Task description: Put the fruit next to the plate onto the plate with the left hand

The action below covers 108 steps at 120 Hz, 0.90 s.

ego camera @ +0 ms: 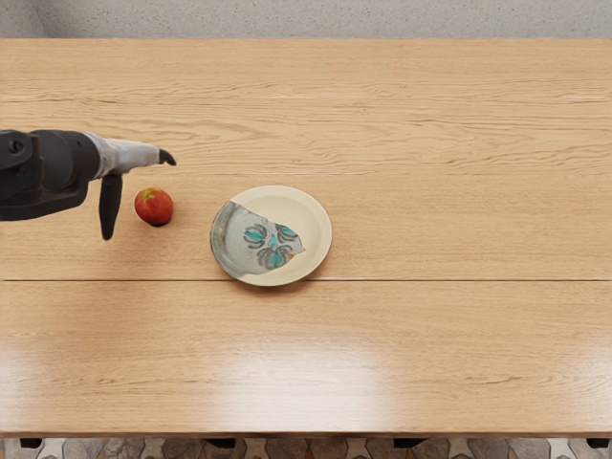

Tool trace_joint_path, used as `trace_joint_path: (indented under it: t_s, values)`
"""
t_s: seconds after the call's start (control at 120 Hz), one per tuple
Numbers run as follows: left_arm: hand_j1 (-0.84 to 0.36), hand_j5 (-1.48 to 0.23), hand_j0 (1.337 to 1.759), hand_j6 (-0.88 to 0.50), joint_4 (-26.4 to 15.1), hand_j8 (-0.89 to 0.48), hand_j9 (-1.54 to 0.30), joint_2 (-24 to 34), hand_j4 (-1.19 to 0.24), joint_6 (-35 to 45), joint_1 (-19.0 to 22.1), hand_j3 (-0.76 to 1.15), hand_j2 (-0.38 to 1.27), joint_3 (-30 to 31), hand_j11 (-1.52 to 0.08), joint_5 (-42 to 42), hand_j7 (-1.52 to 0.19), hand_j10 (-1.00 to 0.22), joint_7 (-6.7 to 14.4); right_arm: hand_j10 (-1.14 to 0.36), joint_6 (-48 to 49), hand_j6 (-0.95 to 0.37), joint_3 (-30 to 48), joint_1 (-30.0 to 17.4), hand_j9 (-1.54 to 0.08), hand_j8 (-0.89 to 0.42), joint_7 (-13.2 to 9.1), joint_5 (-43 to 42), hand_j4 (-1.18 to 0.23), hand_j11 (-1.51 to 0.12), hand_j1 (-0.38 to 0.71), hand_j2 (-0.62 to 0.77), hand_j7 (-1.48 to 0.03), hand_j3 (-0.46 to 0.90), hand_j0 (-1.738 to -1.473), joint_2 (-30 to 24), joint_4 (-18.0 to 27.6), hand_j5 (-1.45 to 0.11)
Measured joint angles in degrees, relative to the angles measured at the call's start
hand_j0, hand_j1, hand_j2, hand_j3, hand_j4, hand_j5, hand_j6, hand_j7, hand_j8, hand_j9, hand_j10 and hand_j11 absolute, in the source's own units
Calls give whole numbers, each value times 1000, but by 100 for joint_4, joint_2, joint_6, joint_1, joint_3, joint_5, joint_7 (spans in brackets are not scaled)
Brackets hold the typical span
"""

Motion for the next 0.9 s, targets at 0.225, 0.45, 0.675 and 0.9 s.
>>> trace_joint_path:
  t_s: [0.225, 0.45, 0.675, 0.9]
  values:
    - [165, -202, 1658, -162, 343, -161, -202, -235, -160, 340, 140, 0, 33, 17, -202, 183, -202, -159, 0, -13, 0, -13, 0, 0, -17, -13, 0, 0, -13, -17, -333, -3, -17, 0, -1658, 0, 0, -17]
    - [108, -264, 1658, -209, 599, -208, -263, -551, -207, 673, 366, 0, 43, 41, -263, 231, -264, -207, 0, -13, 0, -13, 0, 0, -17, -13, 0, 0, -13, -17, -333, -3, -17, 0, -1658, 0, 0, -17]
    - [95, -278, 1658, -219, 944, -219, -277, -669, -218, 965, 418, 0, 45, 85, -277, 312, -278, -217, 0, -13, 0, -13, 0, 0, -17, -13, 0, 0, -13, -17, -333, -3, -17, 0, -1658, 0, 0, -17]
    - [41, -337, 1658, -265, 1150, -264, -336, -788, -263, 1168, 550, 0, 55, 119, -336, 441, -337, -263, 0, -13, 0, -13, 0, 0, -17, -13, 0, 0, -13, -17, -333, -3, -17, 0, -1658, 0, 0, -17]
